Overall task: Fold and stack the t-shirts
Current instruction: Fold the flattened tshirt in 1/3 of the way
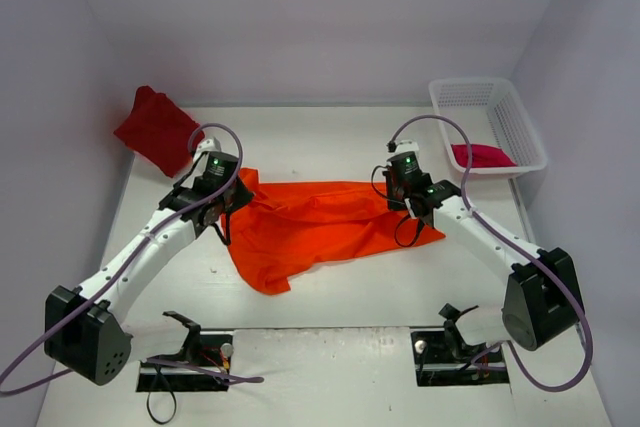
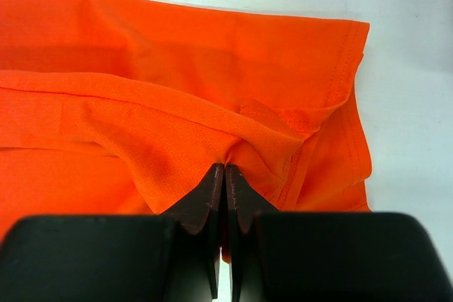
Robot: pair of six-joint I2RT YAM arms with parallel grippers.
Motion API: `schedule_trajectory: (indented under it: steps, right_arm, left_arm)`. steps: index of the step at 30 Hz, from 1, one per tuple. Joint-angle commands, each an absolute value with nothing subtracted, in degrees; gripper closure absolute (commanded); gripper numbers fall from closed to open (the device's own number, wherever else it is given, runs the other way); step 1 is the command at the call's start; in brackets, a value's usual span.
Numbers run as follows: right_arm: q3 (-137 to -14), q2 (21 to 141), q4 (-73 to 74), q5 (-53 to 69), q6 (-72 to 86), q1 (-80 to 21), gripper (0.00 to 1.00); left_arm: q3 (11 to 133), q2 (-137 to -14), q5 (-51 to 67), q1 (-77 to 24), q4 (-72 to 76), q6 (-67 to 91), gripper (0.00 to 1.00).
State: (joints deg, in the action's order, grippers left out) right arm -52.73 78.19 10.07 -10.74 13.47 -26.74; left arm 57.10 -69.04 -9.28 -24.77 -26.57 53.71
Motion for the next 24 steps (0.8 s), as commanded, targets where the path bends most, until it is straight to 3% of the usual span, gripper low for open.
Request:
schedule_trajectory:
  steps: [1, 24]
  right_arm:
    - [-52.6, 76.0, 9.1, -12.7, 14.3, -27.3, 1.0]
    - [-50.9, 74.0, 11.0, -13.6, 18.3, -29.5, 1.0]
  left_arm:
    - [58.7, -66.6, -11.1, -25.4, -27.2, 54.8, 1.0]
    - [56.5, -62.8, -12.5, -26.6, -32.8, 58.0, 1.0]
